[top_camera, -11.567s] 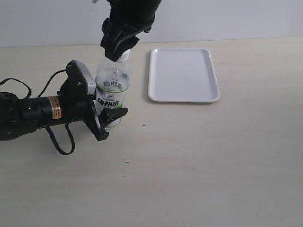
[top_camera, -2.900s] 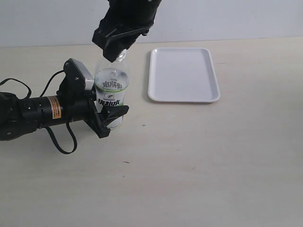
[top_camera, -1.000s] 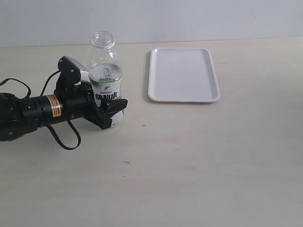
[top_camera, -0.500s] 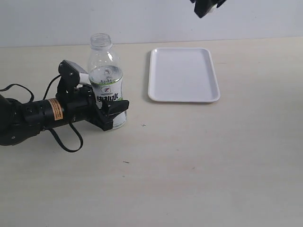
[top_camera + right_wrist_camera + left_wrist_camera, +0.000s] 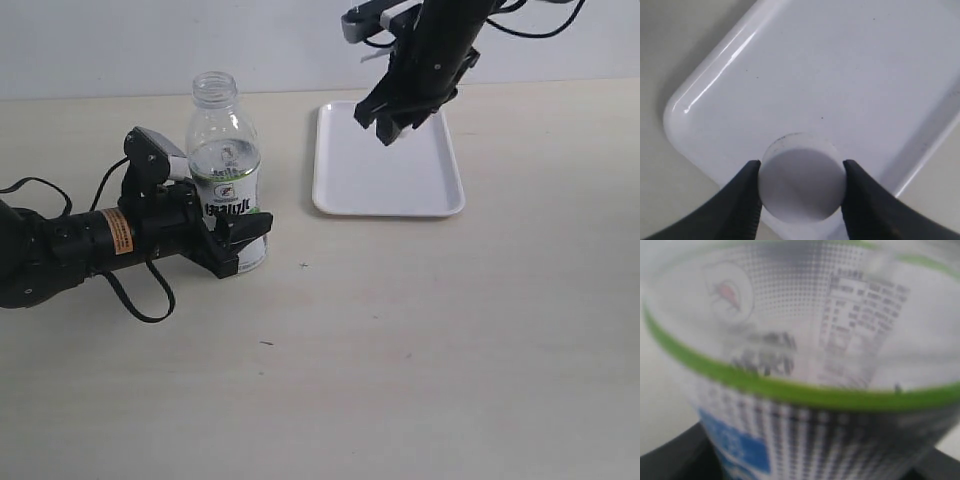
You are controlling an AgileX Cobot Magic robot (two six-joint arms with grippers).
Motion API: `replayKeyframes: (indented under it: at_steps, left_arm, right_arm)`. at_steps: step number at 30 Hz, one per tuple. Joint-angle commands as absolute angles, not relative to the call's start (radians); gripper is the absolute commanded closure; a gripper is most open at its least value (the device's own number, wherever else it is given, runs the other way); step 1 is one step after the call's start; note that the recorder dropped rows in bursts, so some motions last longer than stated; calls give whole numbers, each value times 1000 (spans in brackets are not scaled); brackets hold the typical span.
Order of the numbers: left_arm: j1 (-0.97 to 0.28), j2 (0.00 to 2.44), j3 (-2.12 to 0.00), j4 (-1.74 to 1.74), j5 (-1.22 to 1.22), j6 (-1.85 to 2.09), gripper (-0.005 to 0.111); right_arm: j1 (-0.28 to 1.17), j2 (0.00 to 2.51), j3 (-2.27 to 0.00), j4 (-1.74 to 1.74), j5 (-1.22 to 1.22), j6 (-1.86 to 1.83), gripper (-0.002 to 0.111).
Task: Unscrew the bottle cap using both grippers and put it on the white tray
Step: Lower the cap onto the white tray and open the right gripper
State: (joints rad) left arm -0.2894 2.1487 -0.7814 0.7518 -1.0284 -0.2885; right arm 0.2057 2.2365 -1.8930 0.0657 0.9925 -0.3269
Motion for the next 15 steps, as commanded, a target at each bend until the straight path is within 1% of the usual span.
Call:
replayKeyframes:
  at_steps: [1,5,15]
  left_arm:
    - [-289,2150,-783,737,-1095,-284,107]
    - [-289,2150,-783,737,-1102,-284,107]
    - [-289,2150,-783,737,-1129,-284,107]
  right_arm:
    - [201,2290,-1890,68,916,-331,108]
    - [201,2331,-1890,74,831,-331,108]
    - [201,2383,-1890,77,747,-364,108]
